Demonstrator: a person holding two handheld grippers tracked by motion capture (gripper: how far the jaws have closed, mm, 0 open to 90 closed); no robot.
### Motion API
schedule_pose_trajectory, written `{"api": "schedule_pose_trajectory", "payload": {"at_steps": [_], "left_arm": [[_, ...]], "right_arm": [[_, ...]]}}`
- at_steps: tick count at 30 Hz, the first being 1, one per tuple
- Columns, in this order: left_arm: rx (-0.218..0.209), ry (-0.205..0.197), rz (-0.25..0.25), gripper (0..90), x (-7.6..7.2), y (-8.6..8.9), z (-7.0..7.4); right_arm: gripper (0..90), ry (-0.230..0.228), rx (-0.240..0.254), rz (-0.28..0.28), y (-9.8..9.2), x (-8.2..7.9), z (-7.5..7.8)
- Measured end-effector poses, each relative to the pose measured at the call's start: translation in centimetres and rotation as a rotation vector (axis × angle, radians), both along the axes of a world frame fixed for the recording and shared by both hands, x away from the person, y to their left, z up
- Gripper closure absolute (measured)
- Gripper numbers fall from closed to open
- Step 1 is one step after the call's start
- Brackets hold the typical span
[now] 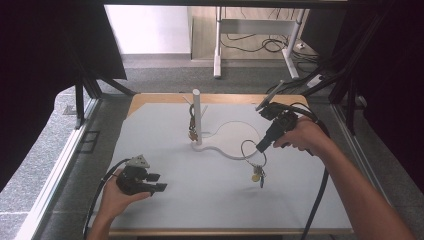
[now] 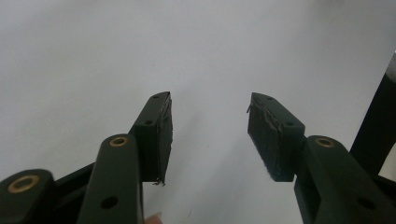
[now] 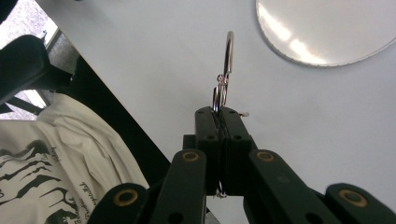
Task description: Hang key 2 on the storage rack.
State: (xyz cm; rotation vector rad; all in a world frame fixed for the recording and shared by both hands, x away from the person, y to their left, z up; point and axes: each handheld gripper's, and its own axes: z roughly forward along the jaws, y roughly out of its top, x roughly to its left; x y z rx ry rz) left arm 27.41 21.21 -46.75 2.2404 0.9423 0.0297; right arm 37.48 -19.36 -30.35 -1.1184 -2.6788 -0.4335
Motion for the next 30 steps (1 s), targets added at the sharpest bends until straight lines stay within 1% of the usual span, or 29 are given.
{"api": "schedule_pose_trajectory", "payload": {"at_steps": [6, 8, 13, 17, 21, 30], "left_arm": [[-0.002, 0.000, -0.002, 50.3, 0.0, -0.1, 0.0], [-0.002, -0.002, -0.001, 50.3, 0.0, 0.0, 0.0], [-0.003, -0.001, 0.002, 50.4, 0.0, 0.1, 0.0], [-0.002, -0.001, 0.001, 50.3, 0.0, 0.1, 0.0], [-0.005, -0.001, 0.001, 50.3, 0.0, 0.1, 0.0], [-0.011, -0.009, 0.005, 50.4, -0.1, 0.3, 0.2]], "right_arm": [[88.6, -0.018, 0.008, -0.017, 0.0, 0.8, 0.9], [88.7, -0.025, 0.009, -0.021, -0.1, 1.1, 1.0], [88.7, -0.026, 0.008, -0.044, -0.5, 2.0, 1.2], [88.7, -0.035, 0.017, -0.057, -0.5, 2.6, 1.4], [88.7, -0.030, 0.006, -0.055, -0.2, 3.1, 1.4], [88.7, -0.030, 0.001, -0.062, 0.7, 4.3, 1.5]]}}
